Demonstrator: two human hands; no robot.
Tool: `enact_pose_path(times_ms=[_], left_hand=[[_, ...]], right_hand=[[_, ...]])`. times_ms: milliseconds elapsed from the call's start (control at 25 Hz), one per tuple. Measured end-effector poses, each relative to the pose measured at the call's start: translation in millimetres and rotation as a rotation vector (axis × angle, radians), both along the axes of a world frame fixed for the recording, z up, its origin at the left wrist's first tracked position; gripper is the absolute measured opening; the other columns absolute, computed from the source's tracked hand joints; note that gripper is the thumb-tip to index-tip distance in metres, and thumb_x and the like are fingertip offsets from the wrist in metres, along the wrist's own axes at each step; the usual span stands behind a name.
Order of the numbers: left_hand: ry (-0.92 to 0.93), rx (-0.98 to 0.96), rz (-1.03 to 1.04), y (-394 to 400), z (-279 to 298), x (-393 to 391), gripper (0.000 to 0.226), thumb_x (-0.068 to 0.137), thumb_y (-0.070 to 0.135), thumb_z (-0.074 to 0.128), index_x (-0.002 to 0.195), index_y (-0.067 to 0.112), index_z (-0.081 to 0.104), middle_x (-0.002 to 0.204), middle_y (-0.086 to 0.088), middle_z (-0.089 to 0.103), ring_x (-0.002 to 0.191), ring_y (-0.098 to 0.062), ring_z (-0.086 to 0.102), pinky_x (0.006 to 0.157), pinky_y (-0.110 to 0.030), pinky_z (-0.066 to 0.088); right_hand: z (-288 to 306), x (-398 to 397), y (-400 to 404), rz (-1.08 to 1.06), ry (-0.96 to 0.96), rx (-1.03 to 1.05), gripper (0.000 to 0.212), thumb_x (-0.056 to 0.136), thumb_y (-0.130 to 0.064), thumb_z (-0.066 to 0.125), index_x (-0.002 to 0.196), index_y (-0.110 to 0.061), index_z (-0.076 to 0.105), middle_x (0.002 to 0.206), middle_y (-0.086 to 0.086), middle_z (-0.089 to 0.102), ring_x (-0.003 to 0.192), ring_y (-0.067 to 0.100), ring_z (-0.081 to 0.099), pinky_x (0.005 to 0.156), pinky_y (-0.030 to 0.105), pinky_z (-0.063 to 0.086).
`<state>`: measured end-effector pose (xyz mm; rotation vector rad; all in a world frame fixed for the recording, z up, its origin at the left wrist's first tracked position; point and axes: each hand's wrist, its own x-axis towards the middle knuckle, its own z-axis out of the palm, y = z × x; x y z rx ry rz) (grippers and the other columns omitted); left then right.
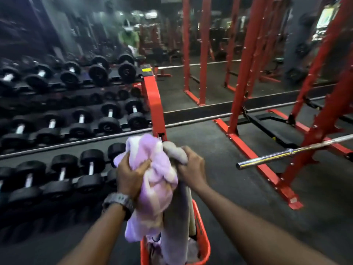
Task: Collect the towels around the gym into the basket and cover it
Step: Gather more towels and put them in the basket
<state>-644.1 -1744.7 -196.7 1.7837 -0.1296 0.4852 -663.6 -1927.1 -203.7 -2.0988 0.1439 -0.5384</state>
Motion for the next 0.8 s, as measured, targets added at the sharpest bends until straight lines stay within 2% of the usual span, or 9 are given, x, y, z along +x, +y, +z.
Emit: enact_pose_path(times_ms=[120,200,280,360,400,520,640,680,800], left_hand=[[0.108,0.045,-0.092,4.1,-91.7,42.7,0.024,0.069,0.030,0.070,0.083,0.015,0.059,0.075,0.007,0.059,0.067,0.010,0.056,0.060,-0.007,0.040],[0.198,0.058,-0.136,1.5,-144.5,61.7,0.034,0.069,0.032,0.069,0.095,0.010,0.063,0.081,0.006,0.060,0.072,0.006,0.056,0.068,-0.009,0.041],[0.291,0.057,-0.149,-2.3,-187.9,72.6,0.044,0.067,0.039,0.069,0.103,0.013,0.063,0.085,0.011,0.062,0.076,0.000,0.057,0.070,-0.010,0.042],[0.307,0.042,-0.132,-2.7,-233.4,77.7,0.023,0.069,0.037,0.071,0.087,0.027,0.059,0.072,0.022,0.062,0.067,0.011,0.057,0.061,-0.002,0.039],[0.316,0.039,-0.111,-1.8,-258.8,78.3,0.018,0.070,0.036,0.072,0.078,0.030,0.056,0.065,0.024,0.062,0.063,0.014,0.057,0.057,-0.002,0.038],[0.386,0.044,-0.087,-4.3,-333.2,67.8,0.018,0.069,0.043,0.070,0.072,0.036,0.054,0.064,0.031,0.061,0.060,0.011,0.056,0.057,-0.013,0.041],[0.386,0.034,-0.115,-9.6,-409.3,51.1,0.020,0.073,0.032,0.070,0.082,0.044,0.057,0.076,0.033,0.064,0.072,0.015,0.061,0.065,-0.004,0.043],[0.454,0.044,-0.126,-10.5,-442.0,46.1,0.026,0.072,0.035,0.071,0.092,0.044,0.056,0.082,0.029,0.065,0.079,0.013,0.061,0.073,-0.006,0.044],[0.673,0.114,-0.152,-7.4,-533.8,40.5,0.055,0.071,0.044,0.068,0.118,0.031,0.042,0.116,0.010,0.057,0.107,-0.008,0.055,0.096,-0.026,0.044]], right_hand=[[-87.1,28.6,16.7,-0.049,0.150,0.012,0.013,0.081,-0.022,0.070,0.093,-0.018,0.066,0.089,0.003,0.075,0.087,0.029,0.068,0.072,0.037,0.049],[-138.2,41.1,21.6,-0.076,0.198,0.019,0.011,0.084,-0.018,0.072,0.093,-0.014,0.066,0.089,0.006,0.074,0.085,0.030,0.067,0.072,0.036,0.046],[-182.3,50.7,22.1,-0.091,0.225,0.023,0.013,0.084,-0.017,0.073,0.094,-0.012,0.066,0.089,0.008,0.074,0.083,0.029,0.066,0.072,0.034,0.044],[-225.9,57.8,19.9,-0.087,0.250,0.019,0.012,0.084,-0.019,0.073,0.094,-0.015,0.065,0.088,0.008,0.074,0.082,0.028,0.066,0.071,0.034,0.045],[-251.2,60.2,19.3,-0.082,0.265,0.011,0.012,0.085,-0.020,0.072,0.093,-0.016,0.065,0.088,0.007,0.074,0.082,0.028,0.066,0.070,0.035,0.046],[-332.2,57.4,18.3,-0.062,0.331,-0.011,0.013,0.085,-0.023,0.070,0.092,-0.016,0.062,0.087,0.005,0.072,0.080,0.026,0.064,0.070,0.038,0.047],[-411.1,45.4,15.4,-0.017,0.386,-0.047,0.017,0.084,-0.026,0.070,0.098,-0.019,0.061,0.090,0.006,0.069,0.082,0.026,0.061,0.071,0.038,0.046],[-441.3,40.3,14.6,-0.003,0.417,-0.085,0.022,0.085,-0.027,0.070,0.103,-0.018,0.061,0.095,0.009,0.068,0.088,0.030,0.061,0.075,0.040,0.046],[-525.1,28.5,16.3,0.027,0.514,-0.124,0.039,0.088,-0.028,0.066,0.124,-0.014,0.058,0.114,0.016,0.063,0.108,0.034,0.060,0.090,0.040,0.045]])
